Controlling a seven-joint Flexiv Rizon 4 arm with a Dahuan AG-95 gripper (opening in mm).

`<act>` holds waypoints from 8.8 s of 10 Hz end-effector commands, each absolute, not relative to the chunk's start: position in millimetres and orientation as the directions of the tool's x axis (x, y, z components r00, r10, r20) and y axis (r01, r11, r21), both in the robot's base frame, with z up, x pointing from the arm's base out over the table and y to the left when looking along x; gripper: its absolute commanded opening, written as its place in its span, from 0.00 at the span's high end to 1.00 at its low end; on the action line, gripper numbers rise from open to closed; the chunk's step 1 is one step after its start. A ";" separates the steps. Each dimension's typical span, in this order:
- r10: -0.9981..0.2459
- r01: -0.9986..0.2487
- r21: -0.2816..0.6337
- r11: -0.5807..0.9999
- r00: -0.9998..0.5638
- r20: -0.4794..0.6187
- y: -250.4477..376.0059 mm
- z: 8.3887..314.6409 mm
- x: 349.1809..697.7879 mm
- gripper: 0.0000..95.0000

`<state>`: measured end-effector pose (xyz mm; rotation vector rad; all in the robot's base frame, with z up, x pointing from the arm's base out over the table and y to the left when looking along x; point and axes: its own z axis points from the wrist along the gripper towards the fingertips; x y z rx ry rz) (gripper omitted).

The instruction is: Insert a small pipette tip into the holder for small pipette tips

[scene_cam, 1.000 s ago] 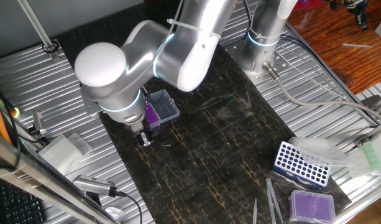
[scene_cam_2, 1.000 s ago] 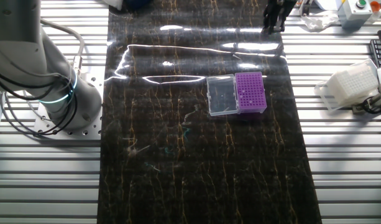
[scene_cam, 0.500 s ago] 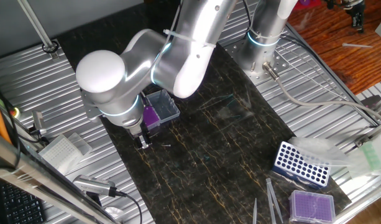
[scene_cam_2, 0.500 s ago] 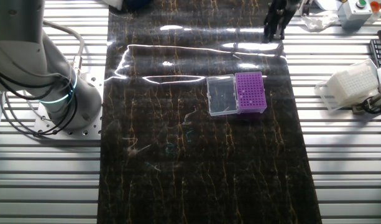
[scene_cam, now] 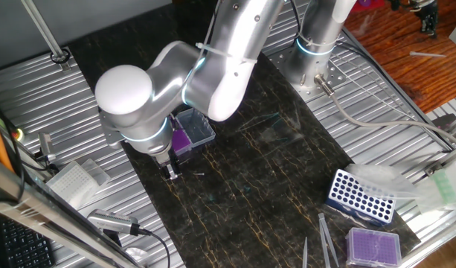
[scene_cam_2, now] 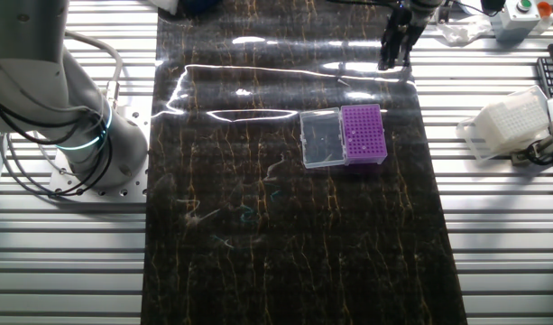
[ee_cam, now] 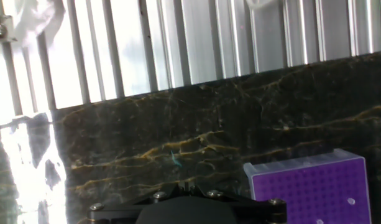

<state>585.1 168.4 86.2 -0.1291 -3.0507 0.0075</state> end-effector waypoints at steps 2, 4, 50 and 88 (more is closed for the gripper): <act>0.072 0.072 -0.006 0.997 -0.994 0.085 167.2 85.6 583.7 1.00; 0.092 0.091 -0.012 0.996 -0.992 0.083 167.3 85.7 583.6 1.00; 0.253 0.253 -0.009 0.967 -0.962 0.099 188.7 23.1 511.8 1.00; 0.223 0.225 0.004 0.974 -0.969 0.102 187.7 24.8 506.2 1.00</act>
